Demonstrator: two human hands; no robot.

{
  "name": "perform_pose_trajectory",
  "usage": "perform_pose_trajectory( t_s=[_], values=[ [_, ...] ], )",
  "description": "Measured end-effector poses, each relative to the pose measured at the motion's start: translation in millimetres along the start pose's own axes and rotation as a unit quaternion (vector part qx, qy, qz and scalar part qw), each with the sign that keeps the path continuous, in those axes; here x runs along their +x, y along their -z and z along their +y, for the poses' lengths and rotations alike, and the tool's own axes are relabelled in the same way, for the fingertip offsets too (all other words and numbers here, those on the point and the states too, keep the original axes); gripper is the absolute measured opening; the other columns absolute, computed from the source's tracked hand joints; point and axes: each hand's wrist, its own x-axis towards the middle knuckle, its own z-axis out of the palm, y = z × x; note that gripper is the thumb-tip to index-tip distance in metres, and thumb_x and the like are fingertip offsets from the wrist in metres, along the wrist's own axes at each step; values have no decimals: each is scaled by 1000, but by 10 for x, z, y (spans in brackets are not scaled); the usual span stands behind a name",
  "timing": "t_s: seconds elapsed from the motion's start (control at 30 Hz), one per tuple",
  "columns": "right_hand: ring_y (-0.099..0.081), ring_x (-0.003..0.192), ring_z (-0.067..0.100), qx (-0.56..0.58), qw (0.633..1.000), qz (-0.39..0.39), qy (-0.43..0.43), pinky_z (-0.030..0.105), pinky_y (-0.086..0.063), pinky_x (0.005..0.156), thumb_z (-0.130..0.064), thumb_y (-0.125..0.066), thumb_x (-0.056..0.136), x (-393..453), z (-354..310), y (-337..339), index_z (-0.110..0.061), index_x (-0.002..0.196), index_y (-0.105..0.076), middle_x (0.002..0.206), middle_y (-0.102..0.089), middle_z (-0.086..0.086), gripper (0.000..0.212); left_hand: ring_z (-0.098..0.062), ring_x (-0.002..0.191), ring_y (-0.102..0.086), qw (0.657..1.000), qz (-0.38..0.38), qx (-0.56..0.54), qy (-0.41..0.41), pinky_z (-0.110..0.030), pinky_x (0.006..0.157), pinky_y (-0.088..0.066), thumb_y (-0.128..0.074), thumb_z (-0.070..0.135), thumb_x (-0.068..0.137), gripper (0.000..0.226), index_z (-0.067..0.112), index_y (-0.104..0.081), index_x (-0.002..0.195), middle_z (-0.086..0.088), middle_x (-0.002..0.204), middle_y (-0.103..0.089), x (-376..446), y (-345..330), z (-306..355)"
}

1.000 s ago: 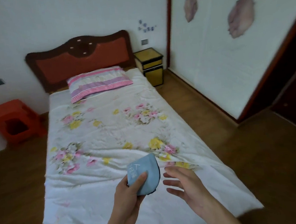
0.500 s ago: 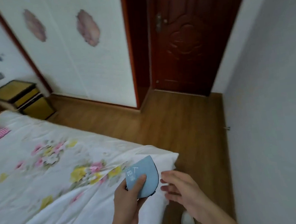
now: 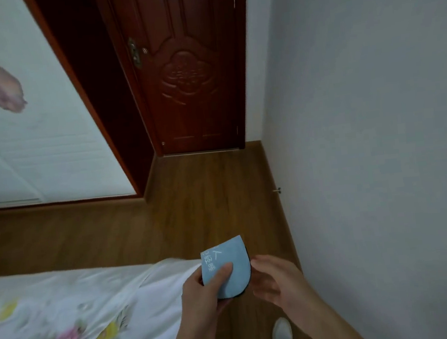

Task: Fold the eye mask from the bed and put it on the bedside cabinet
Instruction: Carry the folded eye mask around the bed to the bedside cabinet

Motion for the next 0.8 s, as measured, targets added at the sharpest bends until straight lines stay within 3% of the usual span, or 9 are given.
perform_pose_trajectory(
  t_s=[0.27, 0.43, 0.63, 0.73, 0.8],
  values=[
    [-75, 102, 27, 27, 999, -20, 17, 52, -56, 99, -38, -80, 72, 987, -882, 607, -17, 114, -70, 106, -80, 9, 48, -24, 89, -76, 1000, -14, 18, -10, -42, 74, -63, -85, 32, 62, 51, 17, -69, 108, -4, 95, -80, 1055, -976, 428],
    [-75, 102, 24, 19, 998, -42, 37, 50, -57, 99, -38, -77, 79, 1487, -1422, 858, -18, 114, -72, 107, -80, 7, 41, -24, 92, -75, 1000, -14, 14, -17, -42, 77, -63, -84, 32, 66, 49, 17, -69, 110, -3, 97, -79, 1534, -1440, 665],
    [-78, 93, 19, 25, 998, -56, 21, 41, -60, 85, -46, -78, 65, 1918, -1619, 872, -22, 106, -74, 97, -81, 1, 48, -28, 94, -74, 1000, -2, 25, -3, -49, 82, -62, -82, 27, 71, 44, 13, -69, 110, -10, 101, -78, 1958, -1662, 778],
    [-78, 91, 20, 27, 998, -57, 0, 42, -60, 85, -39, -80, 72, 2198, -1708, 846, -20, 108, -73, 94, -82, 1, 42, -30, 92, -75, 1000, 12, 25, 1, -45, 76, -62, -80, 20, 76, 35, 8, -70, 108, -13, 98, -79, 2242, -1686, 854],
    [-78, 89, 20, 27, 998, -63, -8, 42, -59, 83, -40, -80, 69, 2395, -1826, 798, -23, 99, -78, 93, -82, 2, 34, -30, 90, -75, 1000, 16, 22, 5, -37, 67, -61, -80, 17, 78, 32, 7, -71, 106, -14, 96, -79, 2457, -1690, 921]
  ],
)
